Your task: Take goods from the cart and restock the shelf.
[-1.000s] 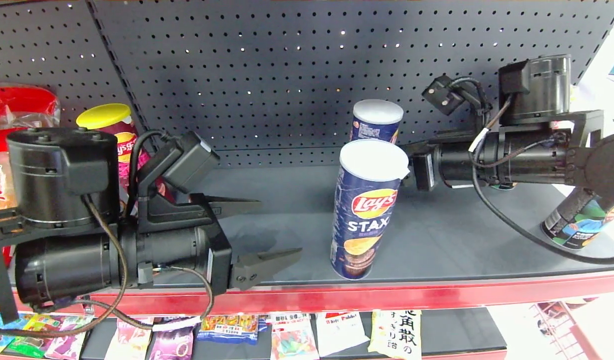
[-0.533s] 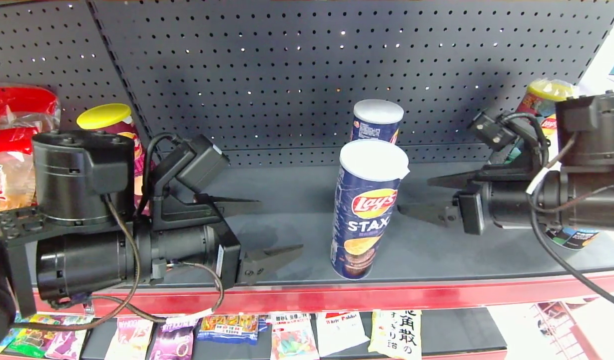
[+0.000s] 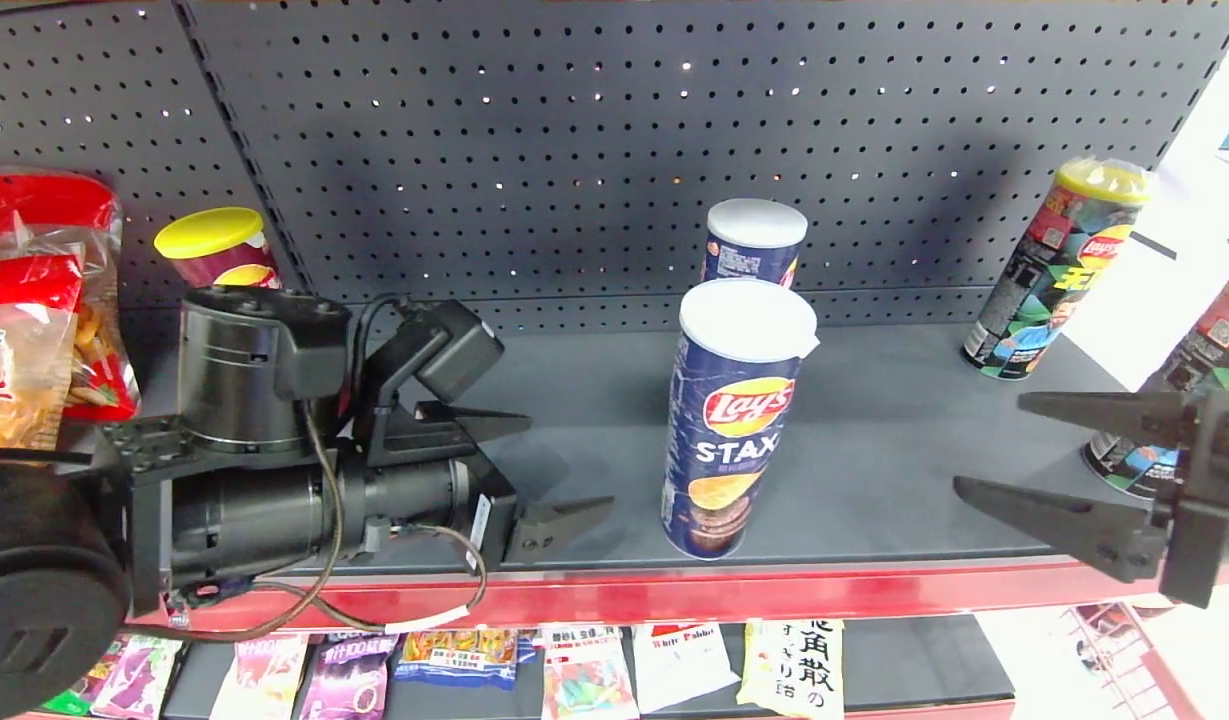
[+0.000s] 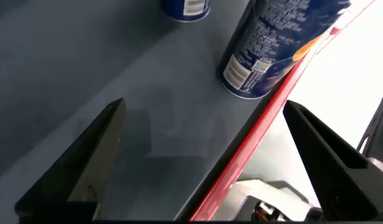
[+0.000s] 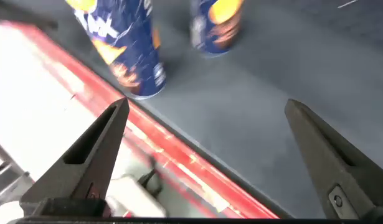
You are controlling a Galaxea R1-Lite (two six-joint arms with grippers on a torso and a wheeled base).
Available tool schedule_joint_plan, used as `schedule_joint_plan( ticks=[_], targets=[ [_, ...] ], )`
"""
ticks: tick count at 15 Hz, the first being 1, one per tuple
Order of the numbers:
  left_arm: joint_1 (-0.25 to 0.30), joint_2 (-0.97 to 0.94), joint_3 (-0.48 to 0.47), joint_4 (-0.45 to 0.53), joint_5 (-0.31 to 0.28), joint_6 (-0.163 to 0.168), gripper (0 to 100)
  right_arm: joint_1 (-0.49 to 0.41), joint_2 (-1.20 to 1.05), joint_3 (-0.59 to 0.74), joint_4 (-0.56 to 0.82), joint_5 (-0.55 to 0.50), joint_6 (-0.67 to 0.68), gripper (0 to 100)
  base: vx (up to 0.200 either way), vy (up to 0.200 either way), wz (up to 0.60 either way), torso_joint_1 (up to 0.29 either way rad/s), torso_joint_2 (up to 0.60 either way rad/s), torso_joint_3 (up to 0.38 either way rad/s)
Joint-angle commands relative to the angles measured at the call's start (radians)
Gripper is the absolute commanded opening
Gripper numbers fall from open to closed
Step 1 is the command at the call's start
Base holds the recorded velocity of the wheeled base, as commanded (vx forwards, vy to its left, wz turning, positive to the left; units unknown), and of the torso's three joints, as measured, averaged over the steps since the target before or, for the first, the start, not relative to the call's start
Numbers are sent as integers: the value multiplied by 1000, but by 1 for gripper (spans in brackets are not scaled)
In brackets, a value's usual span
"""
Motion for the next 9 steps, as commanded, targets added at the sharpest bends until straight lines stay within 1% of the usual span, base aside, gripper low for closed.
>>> schedule_joint_plan(
  ticks=[1, 2, 3, 7, 9],
  targets=[
    [-2, 53, -8, 0, 2, 5, 100, -2, -107, 6, 0, -21, 4, 100, 0, 0, 0, 0, 0, 0],
    [-2, 67, -10, 0, 2, 17, 100, -19, -110, 11, 0, -24, 15, 100, 0, 0, 0, 0, 0, 0],
    [-2, 76, -13, 0, 2, 22, 100, -30, -110, 10, 0, -24, 21, 100, 0, 0, 0, 0, 0, 0],
    [-2, 112, -30, 0, 3, 22, 100, -30, -99, -1, -1, -24, 23, 100, 0, 0, 0, 0, 0, 0],
    [-15, 121, -44, 0, 3, 22, 100, -31, -101, -3, -1, -24, 23, 100, 0, 0, 0, 0, 0, 0]
  ],
)
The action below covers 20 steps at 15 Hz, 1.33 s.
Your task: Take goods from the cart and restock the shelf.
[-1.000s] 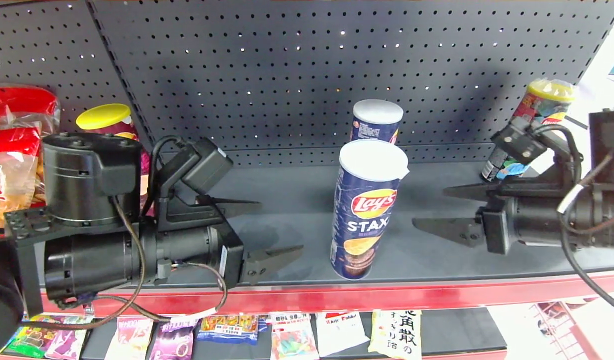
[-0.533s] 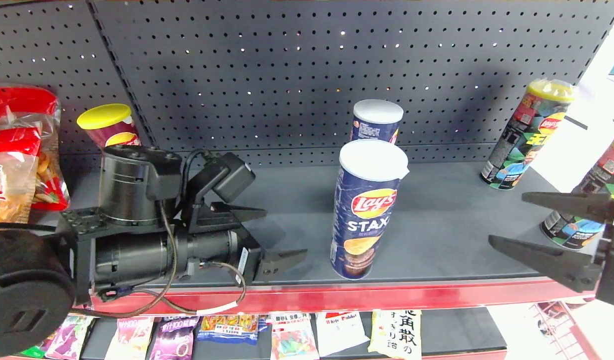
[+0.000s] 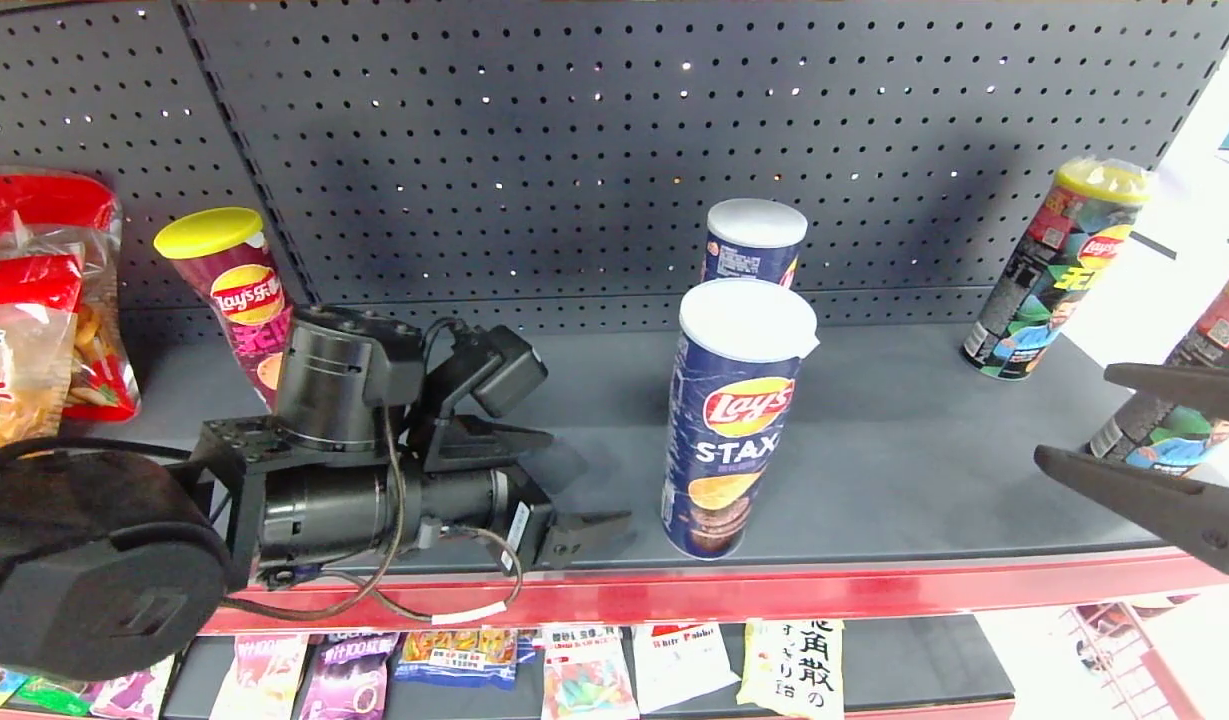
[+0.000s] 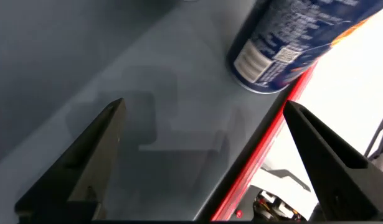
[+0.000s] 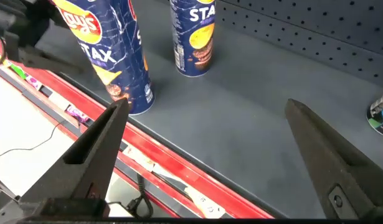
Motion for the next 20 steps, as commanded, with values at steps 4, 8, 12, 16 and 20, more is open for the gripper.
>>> schedule_joint_plan(
  ticks=[4, 8, 12, 16, 20],
  targets=[
    [-6, 47, -20, 0, 0, 0, 100, -14, 2, -2, -1, 1, 3, 100, 0, 0, 0, 0, 0, 0],
    [-6, 71, -47, 0, 0, 0, 100, -19, 1, -2, -1, 1, 11, 100, 0, 0, 0, 0, 0, 0],
    [-17, 97, -78, 0, 3, 0, 100, -19, 2, 0, -1, 1, 12, 100, 0, 0, 0, 0, 0, 0],
    [-20, 109, -86, 0, 3, 0, 100, -19, 2, 0, -1, 1, 11, 100, 0, 0, 0, 0, 0, 0],
    [-20, 111, -90, 0, 5, 0, 100, -19, 4, 0, -1, 1, 11, 100, 0, 0, 0, 0, 0, 0]
  ],
)
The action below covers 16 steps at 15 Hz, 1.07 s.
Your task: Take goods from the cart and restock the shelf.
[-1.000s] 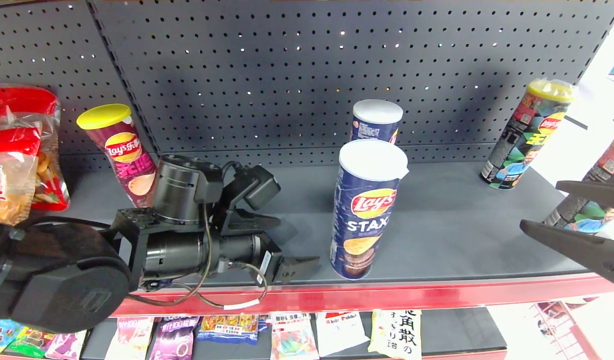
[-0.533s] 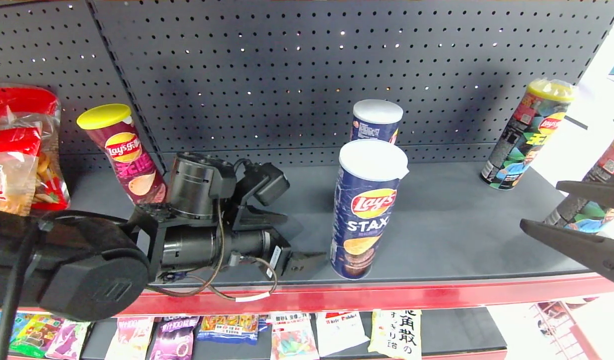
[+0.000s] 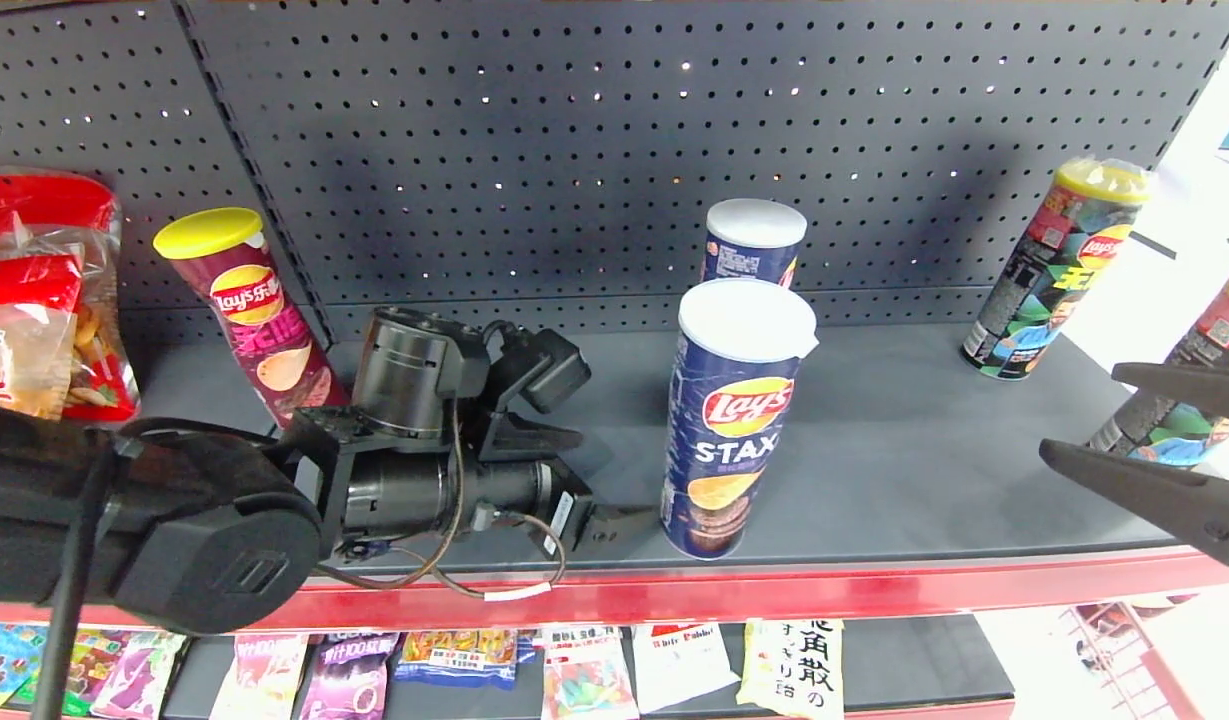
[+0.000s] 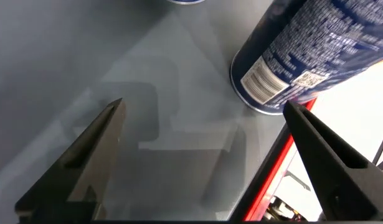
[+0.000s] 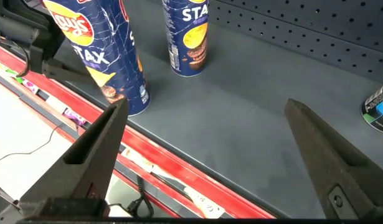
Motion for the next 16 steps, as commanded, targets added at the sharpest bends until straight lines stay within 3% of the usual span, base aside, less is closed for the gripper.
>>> schedule_joint_plan(
  ticks=[1, 16],
  targets=[
    [0, 2, -5, 0, 0, 0, 100, 0, 4, 1, -1, 1, 0, 100, 0, 0, 0, 0, 0, 0],
    [-21, 70, -95, 0, 1, 0, 100, 0, 1, -2, -1, 0, 3, 100, 0, 0, 0, 0, 0, 0]
  ],
)
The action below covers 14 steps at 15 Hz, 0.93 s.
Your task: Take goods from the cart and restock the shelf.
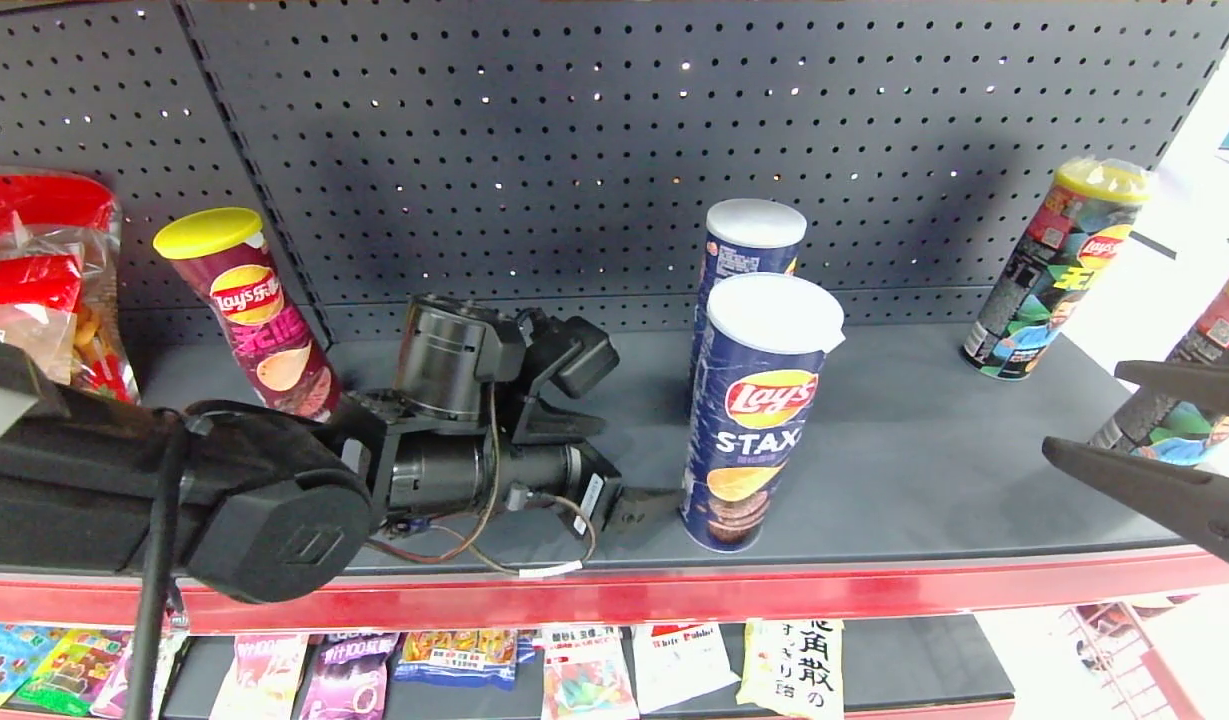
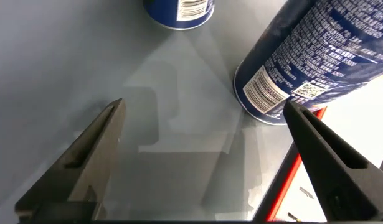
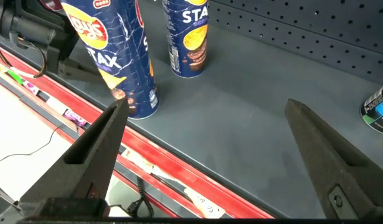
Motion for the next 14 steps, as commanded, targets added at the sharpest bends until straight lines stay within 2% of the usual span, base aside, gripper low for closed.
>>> schedule_joint_plan(
  ticks=[1, 14],
  targets=[
    [-2, 8, -7, 0, 0, 0, 100, 0, 3, 1, -1, 0, 0, 100, 0, 0, 0, 0, 0, 0],
    [-7, 21, -19, 0, 0, 0, 100, 0, 3, 10, 1, 0, 2, 100, 0, 0, 0, 0, 0, 0]
  ],
)
